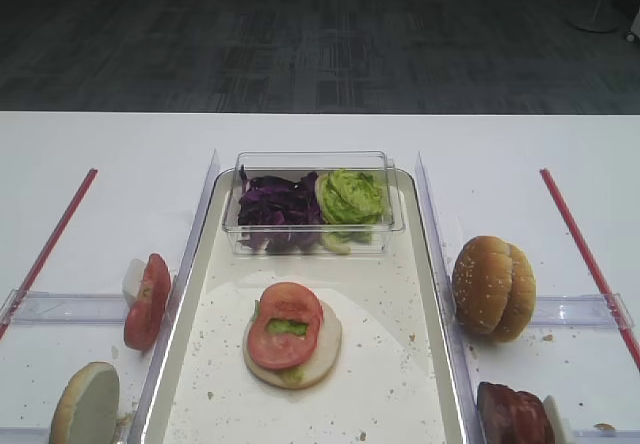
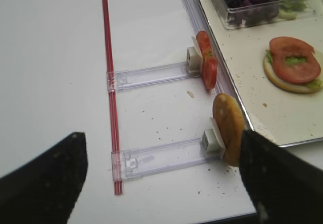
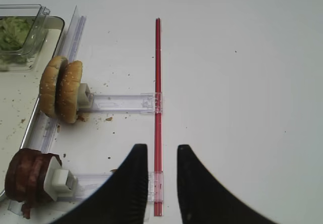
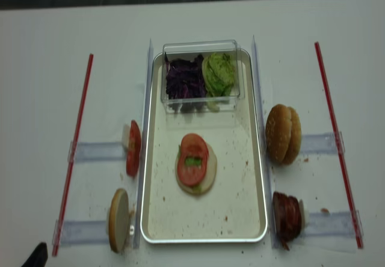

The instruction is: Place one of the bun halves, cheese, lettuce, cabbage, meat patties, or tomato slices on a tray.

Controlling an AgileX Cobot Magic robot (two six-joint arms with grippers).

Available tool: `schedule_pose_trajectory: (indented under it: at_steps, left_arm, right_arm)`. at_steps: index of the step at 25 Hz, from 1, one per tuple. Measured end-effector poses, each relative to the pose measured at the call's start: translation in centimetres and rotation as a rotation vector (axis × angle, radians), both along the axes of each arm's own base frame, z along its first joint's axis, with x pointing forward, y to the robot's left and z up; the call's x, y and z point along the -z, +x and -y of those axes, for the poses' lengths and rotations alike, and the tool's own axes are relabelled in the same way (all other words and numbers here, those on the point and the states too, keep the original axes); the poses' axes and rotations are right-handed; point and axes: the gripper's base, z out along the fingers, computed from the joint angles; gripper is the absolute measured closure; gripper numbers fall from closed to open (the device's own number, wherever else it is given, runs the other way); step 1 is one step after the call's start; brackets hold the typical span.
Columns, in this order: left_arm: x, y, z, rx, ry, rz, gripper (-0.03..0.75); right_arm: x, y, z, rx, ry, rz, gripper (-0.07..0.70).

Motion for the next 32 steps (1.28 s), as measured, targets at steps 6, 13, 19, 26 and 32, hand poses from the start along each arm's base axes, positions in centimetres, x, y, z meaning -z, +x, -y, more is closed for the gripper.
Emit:
schedule_pose_trajectory:
  at_steps: [6,13,19,26,32]
  left_arm:
    - [0.0,-0.02,0.0,-0.001,-0.001,0.002,0.151]
    - [0.0,-0.02,0.0,-0.001,-0.001,0.002,0.151]
    - [0.0,-0.02,0.0,-0.001,-0.002,0.002,0.151]
    - [0.0,-0.02,0.0,-0.002,-0.003,0.001,0.151]
    - [0.0,-0.02,0.0,-0.002,-0.003,0.001,0.151]
  right_arm:
    - [0.0,0.0,0.0,0.0,0.0,0.0,0.438]
    - [0.0,0.0,0.0,0.0,0.0,0.0,0.438]
    - [0.0,0.0,0.0,0.0,0.0,0.0,0.438]
    - [0.0,0.0,0.0,0.0,0.0,0.0,0.438]
    - [0.0,0.0,0.0,0.0,0.0,0.0,0.438]
